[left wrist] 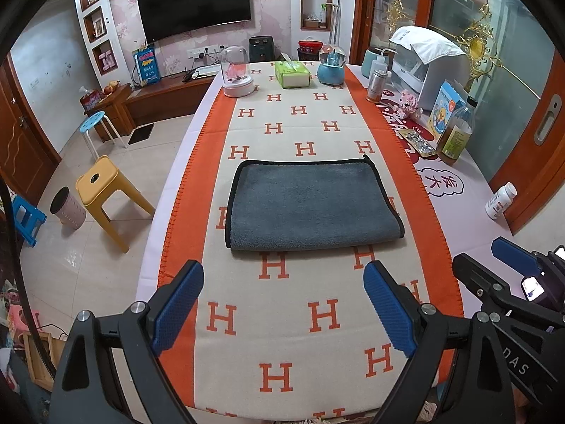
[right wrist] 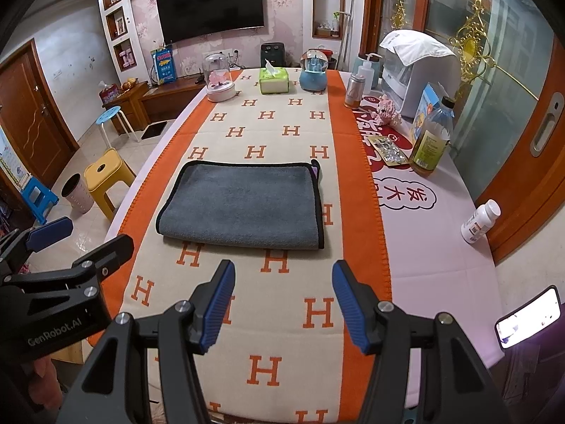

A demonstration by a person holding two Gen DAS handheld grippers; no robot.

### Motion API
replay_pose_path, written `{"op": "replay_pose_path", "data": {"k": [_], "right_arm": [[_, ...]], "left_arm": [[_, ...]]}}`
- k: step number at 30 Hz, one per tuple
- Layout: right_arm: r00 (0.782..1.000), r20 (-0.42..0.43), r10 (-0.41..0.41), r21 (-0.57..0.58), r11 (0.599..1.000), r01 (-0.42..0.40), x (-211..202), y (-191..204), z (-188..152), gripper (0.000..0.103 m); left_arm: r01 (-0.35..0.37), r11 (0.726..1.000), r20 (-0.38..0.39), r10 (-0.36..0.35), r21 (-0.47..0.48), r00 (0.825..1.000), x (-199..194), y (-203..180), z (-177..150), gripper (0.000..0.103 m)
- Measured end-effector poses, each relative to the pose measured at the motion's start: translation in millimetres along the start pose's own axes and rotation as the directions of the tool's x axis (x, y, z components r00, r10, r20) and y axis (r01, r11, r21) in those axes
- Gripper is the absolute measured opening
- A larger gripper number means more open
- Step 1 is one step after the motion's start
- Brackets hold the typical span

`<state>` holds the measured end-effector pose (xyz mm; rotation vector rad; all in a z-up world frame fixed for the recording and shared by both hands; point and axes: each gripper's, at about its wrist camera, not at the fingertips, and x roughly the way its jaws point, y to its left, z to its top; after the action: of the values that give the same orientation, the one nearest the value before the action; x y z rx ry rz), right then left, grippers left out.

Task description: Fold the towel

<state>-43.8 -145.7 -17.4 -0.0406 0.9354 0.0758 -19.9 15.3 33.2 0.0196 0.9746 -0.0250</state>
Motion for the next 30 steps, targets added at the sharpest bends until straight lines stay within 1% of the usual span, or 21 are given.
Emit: {"op": "replay_pose_path", "data": {"k": [25,30], "right_arm": [[1.0,0.001,0.002,-0.001,1.0,-0.002,0.7,-0.2,0.2,0.057],[1.0,-0.001,0.005,-0.005,1.0,-0.005,3.4,5.4,3.0,0.058]], "left_arm": [[-0.002,1.0,-0.004,0.002,-0.001,1.0,1.3,4.3,-0.2,0.091],[-0.003,1.0,-0.003,0.003,-0.003,1.0,1.2,3.8,0.0,0.091]]}}
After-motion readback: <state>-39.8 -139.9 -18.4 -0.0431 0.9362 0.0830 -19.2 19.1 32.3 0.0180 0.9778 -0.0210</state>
